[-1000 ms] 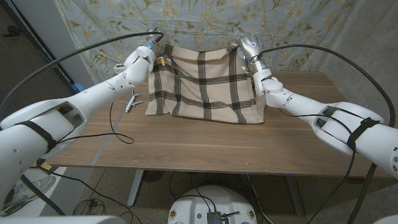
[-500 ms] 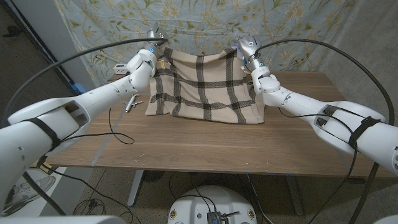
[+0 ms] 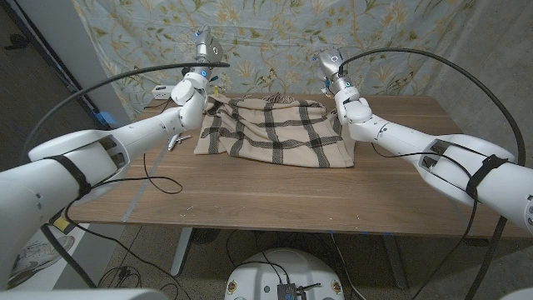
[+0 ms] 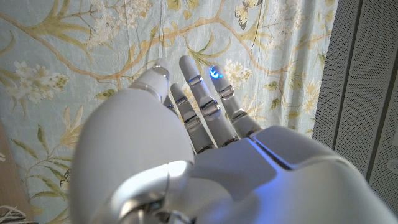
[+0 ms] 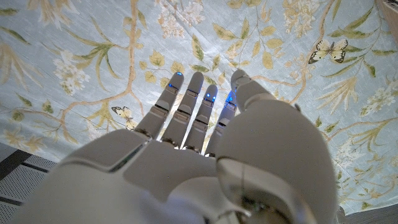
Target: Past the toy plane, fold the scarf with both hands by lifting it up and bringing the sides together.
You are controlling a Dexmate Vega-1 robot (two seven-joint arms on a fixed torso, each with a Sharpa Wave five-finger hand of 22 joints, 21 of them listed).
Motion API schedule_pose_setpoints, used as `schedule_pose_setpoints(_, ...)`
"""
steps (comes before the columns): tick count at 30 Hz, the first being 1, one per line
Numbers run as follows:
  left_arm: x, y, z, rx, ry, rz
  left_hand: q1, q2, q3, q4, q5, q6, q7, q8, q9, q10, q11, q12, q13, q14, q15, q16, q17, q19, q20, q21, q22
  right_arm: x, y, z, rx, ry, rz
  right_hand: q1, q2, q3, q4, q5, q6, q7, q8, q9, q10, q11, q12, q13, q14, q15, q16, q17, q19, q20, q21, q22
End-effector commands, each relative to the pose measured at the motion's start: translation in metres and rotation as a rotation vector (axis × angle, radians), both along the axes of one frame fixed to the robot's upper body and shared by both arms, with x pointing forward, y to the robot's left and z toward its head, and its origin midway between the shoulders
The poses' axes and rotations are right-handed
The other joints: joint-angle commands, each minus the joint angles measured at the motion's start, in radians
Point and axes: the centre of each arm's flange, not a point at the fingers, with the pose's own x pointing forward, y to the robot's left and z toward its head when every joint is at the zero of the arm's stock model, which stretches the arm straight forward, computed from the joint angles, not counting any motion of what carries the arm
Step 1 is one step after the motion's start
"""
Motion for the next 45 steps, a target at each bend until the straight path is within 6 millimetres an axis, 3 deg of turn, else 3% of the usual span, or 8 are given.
schedule_pose_setpoints(1,-0.006,-0.004,-0.013,-0.109,0.076,-0.096,-0.168,0.021,-0.011,0.079,0.0,0.006,0.017,0.004,-0.007,0.015,0.021,0.005,-0.023,-0.044,-0.088,-0.05,-0.066,0.008,0.028,-0.048,-0.002,-0.007,-0.007,-0.008,0.01,0.065,0.04,-0.066,-0.004,-0.015,0.038,-0.009,-0.005,0.028,-0.017,0.002,0.004,0.038,-0.021,-0.009,-0.013,-0.135,-0.016,-0.009,0.009,0.012,0.001,0.001)
schedule_pose_setpoints(5,-0.014,-0.005,-0.023,-0.179,0.117,-0.163,-0.264,0.022,-0.015,0.127,0.002,0.002,0.028,0.0,-0.01,-0.009,0.04,-0.006,-0.036,-0.114,-0.083,-0.07,-0.107,-0.038,0.056,-0.104,-0.004,-0.015,-0.009,-0.017,0.025,0.114,0.047,-0.114,-0.007,-0.026,0.06,-0.014,-0.032,0.039,-0.038,0.002,-0.022,0.052,-0.043,-0.016,-0.036,-0.12,-0.033,-0.018,0.011,0.016,0.002,0.001)
schedule_pose_setpoints(13,-0.034,0.001,-0.043,-0.336,0.212,-0.309,-0.379,0.031,-0.007,0.182,0.006,-0.079,0.049,-0.02,-0.017,-0.076,0.085,-0.018,-0.056,-0.232,-0.057,-0.07,-0.159,-0.071,0.105,-0.177,-0.003,-0.035,-0.01,-0.035,0.077,0.21,0.082,-0.23,-0.011,-0.059,0.112,-0.02,-0.113,0.05,-0.086,0.006,-0.096,0.064,-0.1,-0.029,-0.076,-0.089,-0.066,-0.044,-0.011,0.038,-0.008,0.001)
schedule_pose_setpoints(19,-0.048,0.013,-0.058,-0.458,0.278,-0.387,-0.442,0.025,-0.015,0.211,0.0,-0.145,0.066,-0.024,-0.02,-0.127,0.118,-0.021,-0.065,-0.289,-0.018,-0.068,-0.178,-0.087,0.13,-0.212,-0.002,-0.051,-0.009,-0.047,0.125,0.249,0.087,-0.301,-0.031,-0.092,0.138,-0.024,-0.144,0.067,-0.1,0.008,-0.116,0.073,-0.123,-0.034,-0.092,-0.055,-0.078,-0.058,-0.04,0.066,-0.022,0.001)
schedule_pose_setpoints(26,-0.068,0.027,-0.079,-0.549,0.313,-0.479,-0.498,0.015,-0.028,0.233,0.0,-0.202,0.072,-0.025,-0.023,-0.164,0.13,-0.02,-0.073,-0.343,0.007,-0.069,-0.19,-0.106,0.146,-0.245,-0.002,-0.067,-0.01,-0.063,0.175,0.292,0.102,-0.373,-0.043,-0.126,0.165,-0.026,-0.185,0.08,-0.112,0.01,-0.14,0.096,-0.146,-0.037,-0.119,-0.026,-0.09,-0.07,-0.046,0.088,-0.028,0.0)
schedule_pose_setpoints(36,-0.082,0.058,-0.106,-0.696,0.347,-0.634,-0.572,0.009,-0.031,0.235,0.005,-0.339,0.074,-0.025,-0.034,-0.29,0.17,-0.026,-0.097,-0.521,0.068,-0.08,-0.216,-0.182,0.208,-0.334,-0.001,-0.084,-0.01,-0.082,0.252,0.408,0.124,-0.45,-0.065,-0.165,0.181,-0.025,-0.285,0.088,-0.125,0.011,-0.212,0.116,-0.189,-0.041,-0.217,0.012,-0.125,-0.095,-0.071,0.118,-0.049,-0.002)
schedule_pose_setpoints(42,-0.081,0.069,-0.12,-0.784,0.37,-0.669,-0.625,0.081,0.018,0.257,0.015,-0.435,0.077,-0.026,-0.039,-0.441,0.19,-0.031,-0.122,-0.702,0.118,-0.084,-0.222,-0.267,0.212,-0.414,0.0,-0.086,-0.013,-0.096,0.303,0.468,0.154,-0.493,-0.076,-0.188,0.186,-0.022,-0.396,0.097,-0.133,0.01,-0.28,0.127,-0.211,-0.043,-0.276,0.032,-0.132,-0.115,-0.093,0.121,-0.069,-0.004)
schedule_pose_setpoints(45,-0.077,0.075,-0.127,-0.814,0.387,-0.682,-0.657,0.079,0.03,0.272,0.016,-0.471,0.078,-0.027,-0.04,-0.493,0.177,-0.031,-0.129,-0.759,0.129,-0.082,-0.223,-0.293,0.201,-0.44,0.001,-0.085,-0.015,-0.103,0.338,0.519,0.164,-0.511,-0.085,-0.201,0.187,-0.022,-0.431,0.094,-0.129,0.01,-0.311,0.136,-0.216,-0.044,-0.31,0.045,-0.137,-0.124,-0.11,0.118,-0.081,-0.004)
